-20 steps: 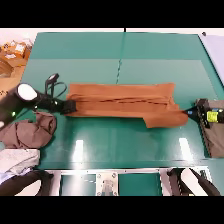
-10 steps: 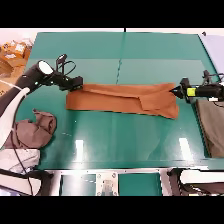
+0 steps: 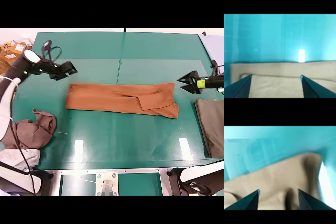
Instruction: Fold the shirts.
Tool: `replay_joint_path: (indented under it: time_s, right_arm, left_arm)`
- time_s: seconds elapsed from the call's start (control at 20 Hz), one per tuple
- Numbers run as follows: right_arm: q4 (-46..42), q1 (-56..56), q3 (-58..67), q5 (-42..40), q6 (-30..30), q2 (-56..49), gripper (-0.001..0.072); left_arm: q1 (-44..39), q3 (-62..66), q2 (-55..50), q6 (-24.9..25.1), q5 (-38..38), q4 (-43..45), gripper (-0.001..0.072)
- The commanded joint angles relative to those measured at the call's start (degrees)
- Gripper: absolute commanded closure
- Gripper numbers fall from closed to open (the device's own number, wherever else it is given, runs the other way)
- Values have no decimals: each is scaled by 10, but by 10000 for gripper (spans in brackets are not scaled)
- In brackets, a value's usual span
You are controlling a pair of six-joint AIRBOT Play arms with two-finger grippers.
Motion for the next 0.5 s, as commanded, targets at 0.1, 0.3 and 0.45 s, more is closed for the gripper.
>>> replay_joint_path:
  time_s: [0.1, 0.3, 0.45]
  right_arm:
    - [-46, -58, -50, 63, -71, -15, 97]
    - [0, -50, -70, 71, -118, -71, 73]
    - [79, -38, -69, 100, -154, -106, 73]
  left_arm:
    - [27, 40, -2, 0, -122, 0, 35]
    - [19, 40, -2, 0, -117, -4, 35]
    - [17, 40, -2, 0, -118, -8, 35]
